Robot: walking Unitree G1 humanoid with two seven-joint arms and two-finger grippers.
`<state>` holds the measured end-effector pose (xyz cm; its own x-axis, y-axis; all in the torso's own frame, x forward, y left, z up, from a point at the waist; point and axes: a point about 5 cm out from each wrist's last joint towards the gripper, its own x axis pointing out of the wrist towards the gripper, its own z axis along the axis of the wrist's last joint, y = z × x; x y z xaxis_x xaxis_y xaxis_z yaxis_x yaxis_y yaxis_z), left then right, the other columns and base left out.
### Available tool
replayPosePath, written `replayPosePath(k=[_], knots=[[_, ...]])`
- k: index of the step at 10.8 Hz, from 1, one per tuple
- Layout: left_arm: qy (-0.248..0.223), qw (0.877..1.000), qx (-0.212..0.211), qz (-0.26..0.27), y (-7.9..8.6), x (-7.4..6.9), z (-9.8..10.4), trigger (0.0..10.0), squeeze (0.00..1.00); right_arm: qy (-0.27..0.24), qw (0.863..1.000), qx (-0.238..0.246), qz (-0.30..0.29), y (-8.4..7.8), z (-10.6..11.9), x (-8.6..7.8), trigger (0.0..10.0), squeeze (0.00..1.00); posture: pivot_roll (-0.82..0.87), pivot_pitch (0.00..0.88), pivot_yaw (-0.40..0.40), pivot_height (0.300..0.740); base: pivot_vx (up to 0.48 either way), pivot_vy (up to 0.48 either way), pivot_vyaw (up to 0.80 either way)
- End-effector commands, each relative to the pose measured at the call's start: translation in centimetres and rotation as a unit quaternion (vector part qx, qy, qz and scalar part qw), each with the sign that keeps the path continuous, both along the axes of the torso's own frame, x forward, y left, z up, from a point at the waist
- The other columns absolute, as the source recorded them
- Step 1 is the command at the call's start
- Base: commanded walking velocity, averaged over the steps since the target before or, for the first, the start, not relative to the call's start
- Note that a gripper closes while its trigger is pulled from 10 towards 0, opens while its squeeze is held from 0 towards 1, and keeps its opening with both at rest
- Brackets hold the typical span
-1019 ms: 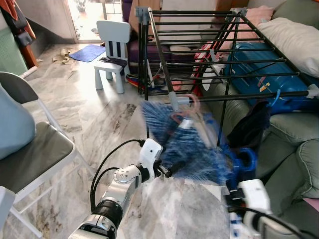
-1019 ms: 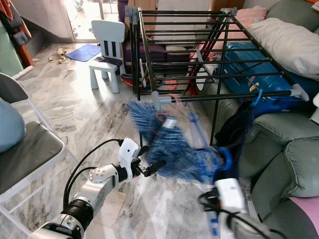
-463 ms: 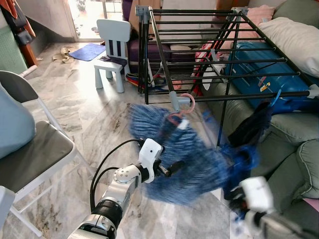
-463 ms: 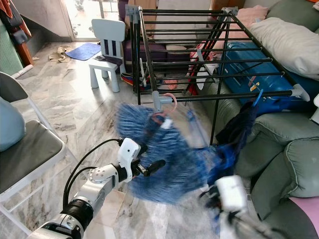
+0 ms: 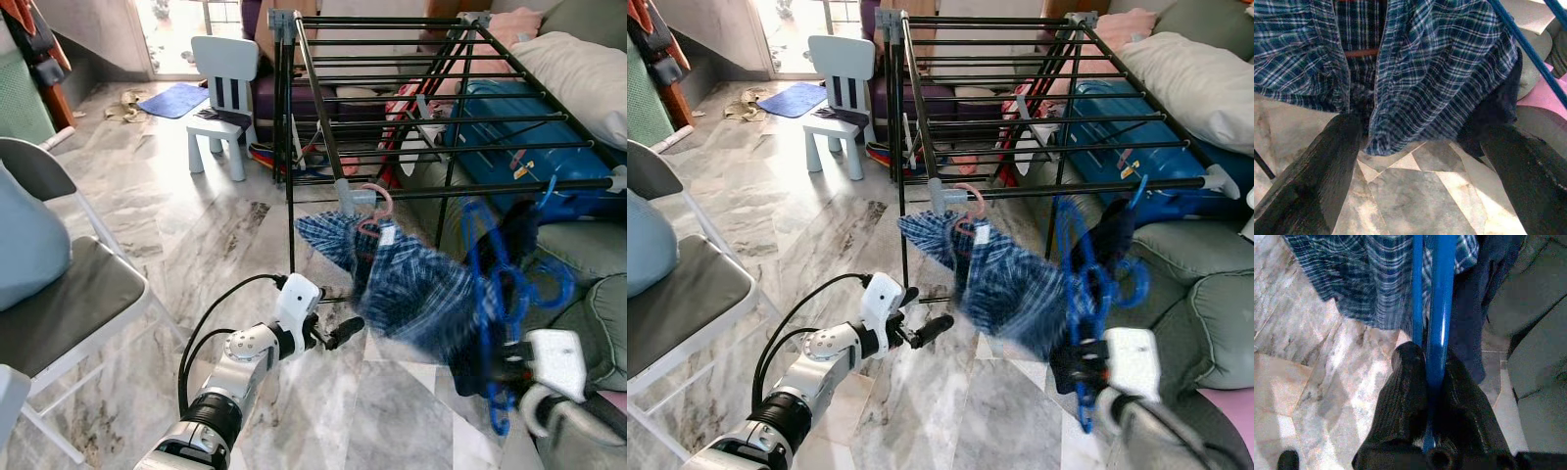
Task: Hang hanger
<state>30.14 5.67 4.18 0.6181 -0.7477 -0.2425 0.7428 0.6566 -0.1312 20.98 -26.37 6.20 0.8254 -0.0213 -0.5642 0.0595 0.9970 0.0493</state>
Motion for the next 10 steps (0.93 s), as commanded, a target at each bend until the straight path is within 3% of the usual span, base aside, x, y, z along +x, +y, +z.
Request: replayPosePath(k=[1, 3, 5, 6, 7, 9, 10], knots=[[0.001, 1.0, 0.008, -0.006, -0.3, 0.0, 0.0, 10.0, 0.0, -0.021, 1.0, -0.006, 0.002, -0.7, 1.4, 0.1, 10.0, 0.0, 0.0, 0.0, -0.058, 0.74, 0.0, 0.0, 0.0], [0.001, 1.0, 0.01, -0.008, -0.4, 0.0, 0.0, 10.0, 0.0, -0.019, 1.0, -0.002, 0.016, -1.2, 2.0, -0.3, 10.0, 0.0, 0.0, 0.0, -0.056, 0.74, 0.0, 0.0, 0.0], [0.001, 1.0, 0.014, -0.012, -0.5, 0.0, -0.1, 10.0, 0.0, -0.063, 0.994, 0.091, -0.01, -0.9, 3.7, 0.1, 10.0, 0.0, -0.01, 0.0, -0.054, 0.74, 0.0, 0.0, 0.0], [0.002, 1.0, 0.015, -0.014, -0.5, 0.0, -0.1, 10.0, 0.0, -0.077, 0.986, 0.149, 0.024, 0.6, 4.2, 0.0, 10.0, 0.0, -0.01, 0.0, -0.054, 0.74, 0.0, 0.0, 0.0], [0.002, 1.0, 0.016, -0.014, -0.6, 0.0, -0.1, 10.0, 0.0, -0.048, 0.991, 0.11, 0.068, 1.4, 3.4, -0.6, 10.0, 0.0, 0.0, 0.0, -0.055, 0.74, 0.0, 0.0, 0.0], [0.002, 1.0, 0.018, -0.014, -0.6, 0.0, -0.1, 10.0, 0.0, 0.012, 0.995, 0.026, 0.096, 1.3, 1.1, -1.6, 10.0, 0.0, 0.0, 0.0, -0.057, 0.74, 0.0, 0.0, 0.0], [0.001, 1.0, 0.019, -0.014, -0.5, -0.1, -0.2, 10.0, 0.0, 0.05, 0.99, 0.011, 0.134, 1.7, 0.0, -2.6, 10.0, 0.0, 0.01, 0.0, -0.058, 0.74, 0.0, 0.0, 0.0]])
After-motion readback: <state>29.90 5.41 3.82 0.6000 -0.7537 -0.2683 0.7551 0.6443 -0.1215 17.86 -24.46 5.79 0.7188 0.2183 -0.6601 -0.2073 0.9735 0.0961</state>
